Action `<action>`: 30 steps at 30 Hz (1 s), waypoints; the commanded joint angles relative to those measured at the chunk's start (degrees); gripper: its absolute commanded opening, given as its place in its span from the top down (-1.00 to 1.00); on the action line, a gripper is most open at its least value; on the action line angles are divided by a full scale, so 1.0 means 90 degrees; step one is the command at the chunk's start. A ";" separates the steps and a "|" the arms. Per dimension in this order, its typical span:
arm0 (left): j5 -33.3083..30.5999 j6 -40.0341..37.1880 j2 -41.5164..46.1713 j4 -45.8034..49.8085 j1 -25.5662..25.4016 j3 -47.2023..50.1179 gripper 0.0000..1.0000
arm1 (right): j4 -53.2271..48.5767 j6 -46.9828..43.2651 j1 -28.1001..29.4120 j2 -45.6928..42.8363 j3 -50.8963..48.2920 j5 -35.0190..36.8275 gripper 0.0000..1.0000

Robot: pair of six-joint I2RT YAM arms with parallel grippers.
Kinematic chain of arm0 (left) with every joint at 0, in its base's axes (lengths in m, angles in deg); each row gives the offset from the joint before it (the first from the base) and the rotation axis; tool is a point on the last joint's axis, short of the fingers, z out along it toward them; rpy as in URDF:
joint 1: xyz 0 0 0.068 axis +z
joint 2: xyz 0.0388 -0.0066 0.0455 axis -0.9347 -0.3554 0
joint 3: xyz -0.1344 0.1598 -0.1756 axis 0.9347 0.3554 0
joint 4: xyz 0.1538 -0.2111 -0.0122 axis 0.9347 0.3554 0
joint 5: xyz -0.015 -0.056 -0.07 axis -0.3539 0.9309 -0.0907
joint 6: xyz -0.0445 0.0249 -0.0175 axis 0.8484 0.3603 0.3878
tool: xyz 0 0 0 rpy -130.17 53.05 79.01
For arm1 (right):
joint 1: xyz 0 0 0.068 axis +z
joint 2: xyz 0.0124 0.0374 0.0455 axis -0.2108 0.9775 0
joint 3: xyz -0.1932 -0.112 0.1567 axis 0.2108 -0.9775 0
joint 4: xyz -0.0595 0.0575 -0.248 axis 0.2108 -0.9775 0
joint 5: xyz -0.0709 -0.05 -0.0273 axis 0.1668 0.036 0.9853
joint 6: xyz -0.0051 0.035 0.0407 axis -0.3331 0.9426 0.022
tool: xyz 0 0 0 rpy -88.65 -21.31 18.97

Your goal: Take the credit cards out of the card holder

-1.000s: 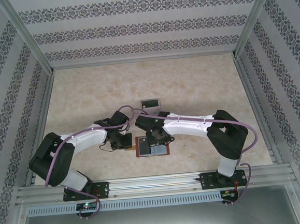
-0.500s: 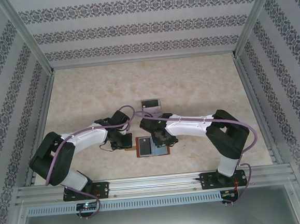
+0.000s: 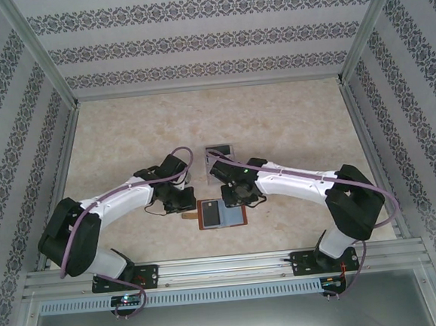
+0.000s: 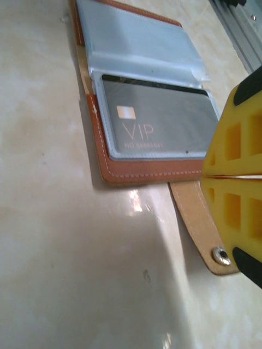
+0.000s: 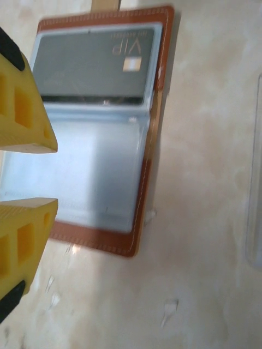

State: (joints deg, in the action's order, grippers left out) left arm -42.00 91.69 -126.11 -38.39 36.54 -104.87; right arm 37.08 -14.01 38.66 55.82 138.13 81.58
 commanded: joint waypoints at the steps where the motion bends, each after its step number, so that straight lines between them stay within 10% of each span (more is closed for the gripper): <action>1: 0.0315 0.0230 -0.0232 -0.0437 -0.0074 -0.0092 0.85 | 0.0946 0.0209 -0.0198 -0.0167 -0.0417 -0.0948 0.49; 30: 0.0443 0.0044 -0.1152 -0.0614 -0.0099 -0.0006 0.92 | 0.2870 0.0880 -0.0462 0.0830 -0.1030 -0.2507 0.58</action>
State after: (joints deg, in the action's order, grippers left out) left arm -36.87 93.05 -134.98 -44.71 36.50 -104.98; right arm 62.08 -6.54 34.68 62.16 129.82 59.95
